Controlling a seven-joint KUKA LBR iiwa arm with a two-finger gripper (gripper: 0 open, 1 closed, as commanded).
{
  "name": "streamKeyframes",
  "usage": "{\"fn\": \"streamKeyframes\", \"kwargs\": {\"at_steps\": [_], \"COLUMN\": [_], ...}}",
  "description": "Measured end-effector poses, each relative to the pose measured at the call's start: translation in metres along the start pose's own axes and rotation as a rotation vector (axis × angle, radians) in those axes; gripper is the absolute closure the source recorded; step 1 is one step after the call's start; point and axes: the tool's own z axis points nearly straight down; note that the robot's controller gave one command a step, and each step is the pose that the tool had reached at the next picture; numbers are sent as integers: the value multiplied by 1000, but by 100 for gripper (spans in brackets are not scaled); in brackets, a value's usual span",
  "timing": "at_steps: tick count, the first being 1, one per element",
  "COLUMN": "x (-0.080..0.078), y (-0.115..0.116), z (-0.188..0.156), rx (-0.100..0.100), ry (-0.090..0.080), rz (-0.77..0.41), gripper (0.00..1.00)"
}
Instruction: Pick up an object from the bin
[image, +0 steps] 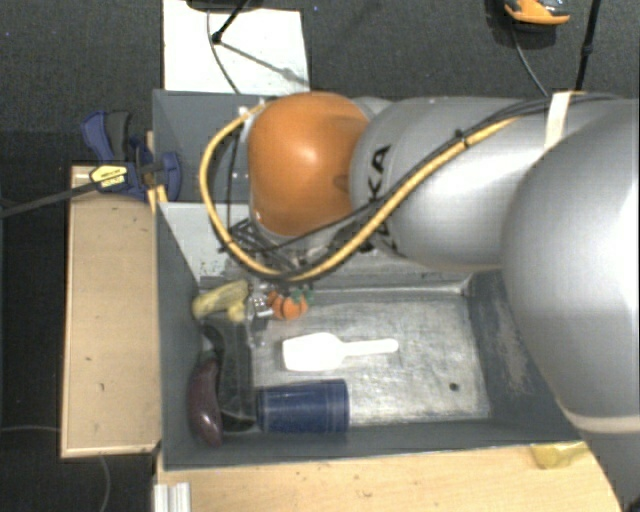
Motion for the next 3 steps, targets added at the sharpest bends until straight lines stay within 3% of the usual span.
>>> {"fn": "streamKeyframes", "kwargs": {"at_steps": [1, 2, 3], "x": [18, 8, 33], "y": [-77, -47, -77], "z": [21, 39, 79], "rx": [1, 1, -1], "ry": [3, 1, 1], "rz": [32, -185, -298], "gripper": [0, 0, 0]}}
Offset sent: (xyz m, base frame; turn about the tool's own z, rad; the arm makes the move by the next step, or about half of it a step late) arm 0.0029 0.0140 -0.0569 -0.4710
